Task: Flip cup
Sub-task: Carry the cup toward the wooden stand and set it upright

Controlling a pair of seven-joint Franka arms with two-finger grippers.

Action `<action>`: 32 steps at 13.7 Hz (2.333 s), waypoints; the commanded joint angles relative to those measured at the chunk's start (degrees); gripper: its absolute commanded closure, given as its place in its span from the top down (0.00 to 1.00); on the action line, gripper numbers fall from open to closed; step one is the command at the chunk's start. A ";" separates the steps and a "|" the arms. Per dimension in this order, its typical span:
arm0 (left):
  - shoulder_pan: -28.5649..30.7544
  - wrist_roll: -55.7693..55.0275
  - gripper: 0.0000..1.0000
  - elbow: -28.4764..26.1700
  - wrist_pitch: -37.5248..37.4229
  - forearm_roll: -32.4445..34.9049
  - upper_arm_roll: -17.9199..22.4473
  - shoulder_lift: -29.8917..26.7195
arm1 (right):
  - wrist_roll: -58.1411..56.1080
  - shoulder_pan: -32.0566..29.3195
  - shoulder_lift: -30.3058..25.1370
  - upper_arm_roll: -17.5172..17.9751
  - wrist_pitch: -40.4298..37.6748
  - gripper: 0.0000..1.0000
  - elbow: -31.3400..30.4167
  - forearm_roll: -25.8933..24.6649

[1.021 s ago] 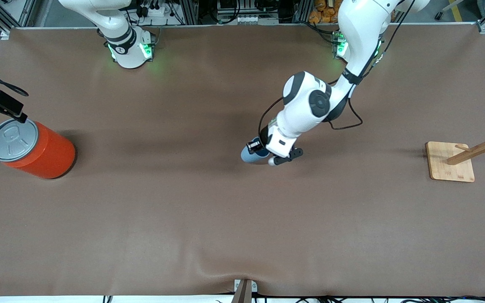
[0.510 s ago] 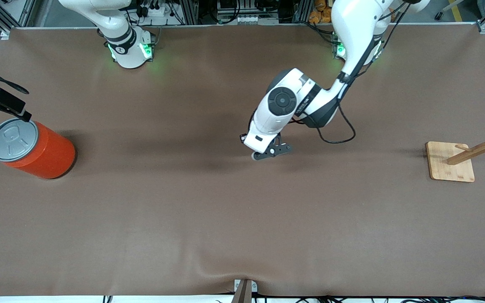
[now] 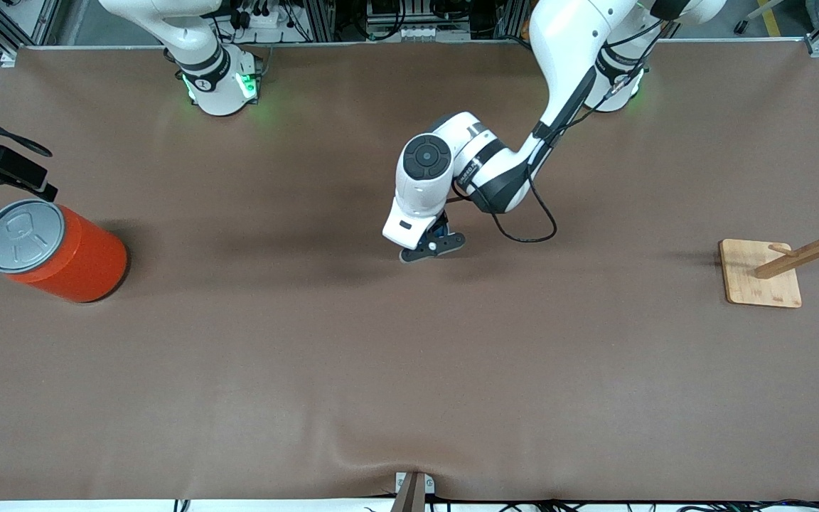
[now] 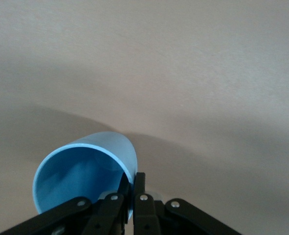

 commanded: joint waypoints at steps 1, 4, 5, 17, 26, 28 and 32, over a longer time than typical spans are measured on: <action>0.58 -0.77 0.00 0.90 -7.31 4.90 1.19 -3.11 | 0.43 -0.84 0.57 0.12 -0.65 1.00 0.65 0.76; 4.17 0.02 0.00 -0.32 -13.92 7.12 1.28 -6.80 | 0.52 -0.58 0.92 0.12 -0.47 1.00 0.65 0.76; 6.01 1.33 0.00 -1.64 -15.50 7.12 1.19 -8.37 | 0.52 -0.58 0.92 0.12 -0.38 1.00 0.65 0.76; 37.56 24.27 0.00 -17.19 -5.17 6.33 0.32 -17.53 | 0.70 -0.41 1.71 0.12 -0.20 1.00 0.65 0.76; 41.01 29.82 0.00 -21.25 5.39 2.73 -1.09 -12.62 | 0.70 -0.67 1.71 0.12 -0.20 1.00 0.65 0.76; 40.93 30.08 0.00 -21.25 6.02 2.82 -1.53 -11.82 | 0.70 -0.67 1.80 0.12 -0.29 1.00 0.65 0.85; 41.71 38.48 1.00 -20.72 5.41 2.64 -1.53 -13.04 | 0.70 -0.49 1.71 0.12 -0.38 1.00 0.65 0.85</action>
